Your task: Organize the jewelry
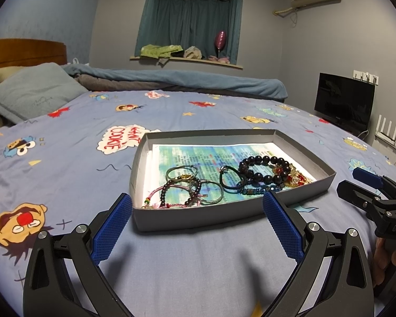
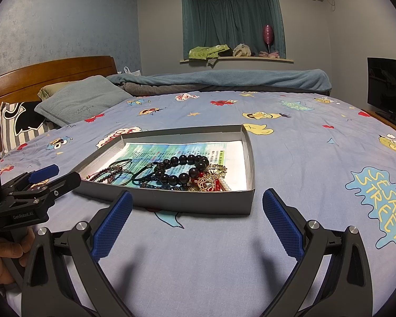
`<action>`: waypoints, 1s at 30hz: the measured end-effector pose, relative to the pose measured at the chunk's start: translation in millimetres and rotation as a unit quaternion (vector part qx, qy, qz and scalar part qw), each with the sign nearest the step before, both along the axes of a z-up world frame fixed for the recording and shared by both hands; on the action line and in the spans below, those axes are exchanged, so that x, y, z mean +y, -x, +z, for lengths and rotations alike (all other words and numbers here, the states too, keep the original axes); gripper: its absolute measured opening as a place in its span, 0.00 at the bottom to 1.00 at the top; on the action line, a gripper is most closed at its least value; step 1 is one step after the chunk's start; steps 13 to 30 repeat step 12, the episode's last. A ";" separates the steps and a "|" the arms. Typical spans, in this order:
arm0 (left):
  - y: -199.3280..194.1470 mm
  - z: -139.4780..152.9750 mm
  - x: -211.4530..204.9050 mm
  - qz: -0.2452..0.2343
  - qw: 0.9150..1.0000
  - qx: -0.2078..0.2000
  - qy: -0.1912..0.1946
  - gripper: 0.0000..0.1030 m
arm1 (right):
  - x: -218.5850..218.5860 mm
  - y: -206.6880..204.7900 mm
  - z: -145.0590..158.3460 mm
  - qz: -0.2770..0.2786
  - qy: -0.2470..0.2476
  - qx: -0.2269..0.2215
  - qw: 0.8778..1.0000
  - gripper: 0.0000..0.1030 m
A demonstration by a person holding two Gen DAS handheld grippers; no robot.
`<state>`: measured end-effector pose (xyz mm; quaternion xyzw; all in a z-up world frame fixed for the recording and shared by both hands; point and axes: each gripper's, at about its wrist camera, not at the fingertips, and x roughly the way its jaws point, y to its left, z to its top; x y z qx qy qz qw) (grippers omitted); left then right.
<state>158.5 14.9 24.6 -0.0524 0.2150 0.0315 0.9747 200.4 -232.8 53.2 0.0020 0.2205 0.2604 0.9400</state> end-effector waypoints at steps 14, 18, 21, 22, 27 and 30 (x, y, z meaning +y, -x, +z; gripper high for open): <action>-0.7 -1.5 -0.6 0.006 1.000 0.007 0.001 0.95 | 0.3 1.0 -1.0 0.000 0.000 0.001 1.000 0.95; -0.7 -1.5 -0.6 0.006 1.000 0.007 0.001 0.95 | 0.3 1.0 -1.0 0.000 0.000 0.001 1.000 0.95; -0.7 -1.5 -0.6 0.006 1.000 0.007 0.001 0.95 | 0.3 1.0 -1.0 0.000 0.000 0.001 1.000 0.95; -0.7 -1.5 -0.6 0.006 1.000 0.007 0.001 0.95 | 0.3 1.0 -1.0 0.000 0.000 0.001 1.000 0.95; -0.7 -1.5 -0.6 0.006 1.000 0.007 0.001 0.95 | 0.3 1.0 -1.0 0.000 0.000 0.001 1.000 0.95; -0.7 -1.5 -0.6 0.006 1.000 0.007 0.001 0.95 | 0.3 1.0 -1.0 0.000 0.000 0.001 1.000 0.95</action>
